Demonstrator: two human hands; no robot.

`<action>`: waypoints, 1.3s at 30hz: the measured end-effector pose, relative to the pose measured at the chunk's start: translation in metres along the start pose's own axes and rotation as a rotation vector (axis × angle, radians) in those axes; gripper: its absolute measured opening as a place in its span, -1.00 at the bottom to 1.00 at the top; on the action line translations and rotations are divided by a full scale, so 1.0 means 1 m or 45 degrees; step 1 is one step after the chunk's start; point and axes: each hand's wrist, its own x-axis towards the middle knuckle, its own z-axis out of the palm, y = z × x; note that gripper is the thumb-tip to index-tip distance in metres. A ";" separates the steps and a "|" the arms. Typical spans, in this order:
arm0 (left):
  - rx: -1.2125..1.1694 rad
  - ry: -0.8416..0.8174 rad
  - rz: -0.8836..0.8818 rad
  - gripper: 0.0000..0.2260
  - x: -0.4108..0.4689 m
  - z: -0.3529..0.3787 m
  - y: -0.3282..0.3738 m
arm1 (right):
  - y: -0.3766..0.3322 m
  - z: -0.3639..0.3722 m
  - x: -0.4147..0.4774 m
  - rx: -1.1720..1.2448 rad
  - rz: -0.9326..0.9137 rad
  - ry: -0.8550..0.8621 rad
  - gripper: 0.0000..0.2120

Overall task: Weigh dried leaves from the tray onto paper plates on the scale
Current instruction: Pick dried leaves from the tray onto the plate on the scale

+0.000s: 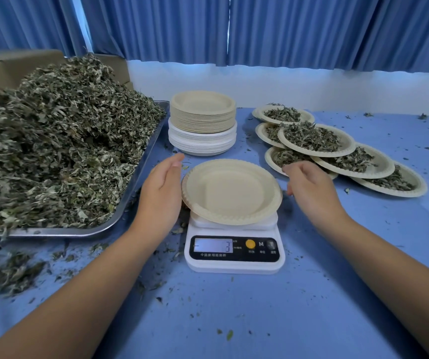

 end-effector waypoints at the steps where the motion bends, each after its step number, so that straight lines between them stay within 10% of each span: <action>1: -0.030 0.010 -0.020 -0.71 0.001 0.000 0.000 | 0.002 -0.002 0.000 -0.019 -0.002 0.005 -0.82; 16: -0.608 0.095 -0.414 -0.67 0.004 0.003 0.000 | -0.003 -0.005 -0.011 0.010 -0.527 -0.045 -0.60; 25: -1.177 0.179 -0.674 -0.51 0.011 -0.009 0.005 | -0.028 -0.006 0.004 -0.036 -0.456 -0.130 -0.69; 39: -1.595 0.301 -0.872 -0.56 0.012 -0.018 0.018 | -0.146 0.165 0.003 -0.509 -0.884 -0.879 -0.89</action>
